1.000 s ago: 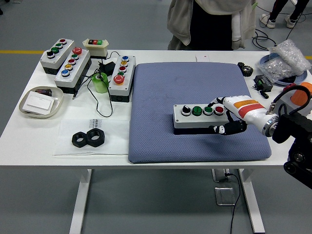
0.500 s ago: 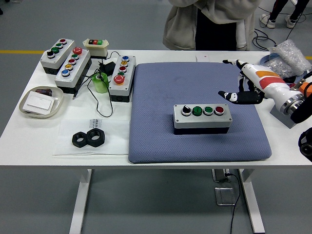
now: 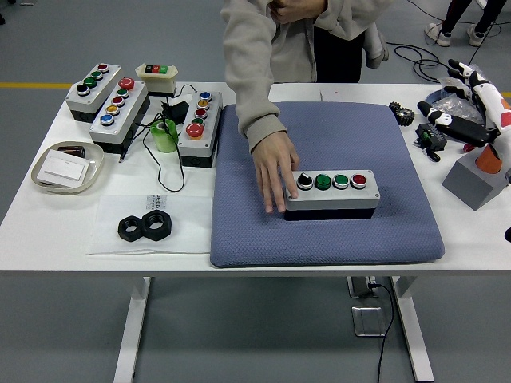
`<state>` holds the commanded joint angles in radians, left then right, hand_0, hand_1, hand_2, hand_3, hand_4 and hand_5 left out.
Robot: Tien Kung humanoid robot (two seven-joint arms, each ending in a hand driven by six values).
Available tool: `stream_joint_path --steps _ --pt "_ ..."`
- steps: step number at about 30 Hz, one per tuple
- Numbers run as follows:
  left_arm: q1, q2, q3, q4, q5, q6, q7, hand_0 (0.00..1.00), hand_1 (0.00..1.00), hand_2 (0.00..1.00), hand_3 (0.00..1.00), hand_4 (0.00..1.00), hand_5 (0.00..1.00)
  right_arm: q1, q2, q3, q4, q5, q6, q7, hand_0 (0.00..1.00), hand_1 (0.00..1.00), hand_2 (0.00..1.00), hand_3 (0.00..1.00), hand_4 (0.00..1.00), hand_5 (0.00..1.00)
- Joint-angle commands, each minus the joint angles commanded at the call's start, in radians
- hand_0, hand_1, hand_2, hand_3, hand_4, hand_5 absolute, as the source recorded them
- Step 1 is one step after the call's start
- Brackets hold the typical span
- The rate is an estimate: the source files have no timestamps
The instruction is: Pick up the button,place it on the desk,press the button,press the button
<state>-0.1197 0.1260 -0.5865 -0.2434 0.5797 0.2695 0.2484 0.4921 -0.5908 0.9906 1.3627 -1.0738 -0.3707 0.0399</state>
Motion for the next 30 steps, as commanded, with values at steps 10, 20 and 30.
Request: stream_joint_path --steps 10,20,30 --pt "0.003 -0.002 -0.009 0.0 0.013 -0.001 0.004 0.694 0.673 0.779 0.813 0.744 0.998 -0.05 0.01 0.046 -0.045 0.414 0.016 0.03 0.951 0.881 0.945 0.946 0.778 0.494" --pt "0.01 -0.003 -0.019 0.0 0.028 -0.001 0.008 0.695 0.673 0.78 0.813 0.744 0.998 -0.066 0.02 0.052 -0.058 0.632 0.014 0.031 0.951 0.875 0.935 0.935 0.772 0.505" --pt "0.009 -0.003 -0.012 0.0 0.019 -0.001 0.004 0.694 0.673 0.78 0.813 0.742 0.998 -0.068 0.022 0.052 -0.06 0.634 0.013 0.029 0.952 0.873 0.931 0.932 0.742 0.482"
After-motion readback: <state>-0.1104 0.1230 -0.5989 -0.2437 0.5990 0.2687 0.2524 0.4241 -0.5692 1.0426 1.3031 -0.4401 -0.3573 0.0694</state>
